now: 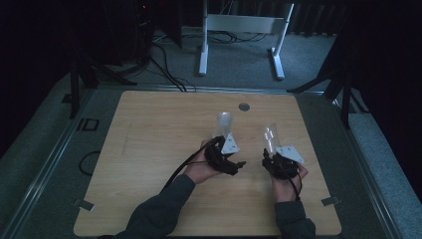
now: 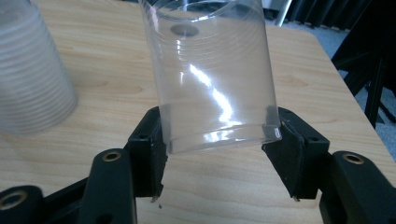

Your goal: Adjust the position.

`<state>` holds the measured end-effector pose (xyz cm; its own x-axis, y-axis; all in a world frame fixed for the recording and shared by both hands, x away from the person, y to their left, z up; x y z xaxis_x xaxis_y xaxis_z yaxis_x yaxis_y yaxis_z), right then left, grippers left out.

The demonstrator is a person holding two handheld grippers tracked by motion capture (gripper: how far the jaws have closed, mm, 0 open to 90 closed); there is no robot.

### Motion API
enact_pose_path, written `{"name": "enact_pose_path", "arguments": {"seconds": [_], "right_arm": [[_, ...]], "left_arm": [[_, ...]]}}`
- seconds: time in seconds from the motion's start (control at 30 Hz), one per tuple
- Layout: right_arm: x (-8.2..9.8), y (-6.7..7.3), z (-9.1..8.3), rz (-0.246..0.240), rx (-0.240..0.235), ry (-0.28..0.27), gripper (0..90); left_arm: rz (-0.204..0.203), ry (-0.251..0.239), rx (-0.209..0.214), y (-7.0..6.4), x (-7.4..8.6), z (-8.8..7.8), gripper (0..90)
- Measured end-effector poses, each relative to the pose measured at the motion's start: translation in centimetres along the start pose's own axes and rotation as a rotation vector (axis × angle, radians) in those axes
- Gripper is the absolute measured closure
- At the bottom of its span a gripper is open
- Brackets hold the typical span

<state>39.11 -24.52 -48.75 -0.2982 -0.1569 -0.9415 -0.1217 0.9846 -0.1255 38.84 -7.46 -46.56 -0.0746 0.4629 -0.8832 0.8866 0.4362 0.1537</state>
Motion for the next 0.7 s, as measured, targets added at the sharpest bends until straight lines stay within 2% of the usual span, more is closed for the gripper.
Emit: {"name": "enact_pose_path", "arguments": {"seconds": [0.23, 0.7], "right_arm": [[-0.6, 0.1, -0.6, -0.005, 0.007, -0.073, 42.1], [-1.3, 0.1, -1.4, 0.002, 0.023, -0.181, 42.1]], "left_arm": [[-0.018, -0.009, -0.006, 0.1, -0.2, 0.0, 27.2], [-0.044, -0.026, -0.017, 0.3, -0.5, 0.0, 27.5]]}}
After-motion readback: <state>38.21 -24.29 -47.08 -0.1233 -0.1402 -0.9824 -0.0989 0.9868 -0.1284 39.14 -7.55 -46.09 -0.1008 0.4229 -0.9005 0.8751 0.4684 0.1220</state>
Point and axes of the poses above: each handheld gripper's, and its own axes: z roughly forward along the jaws, x roughly out of its underside, y roughly to its left, the point moved 7 cm from there along z, roughly forward along the jaws, and after that the axes turned 9 degrees about -y, right-handed, at the moved point
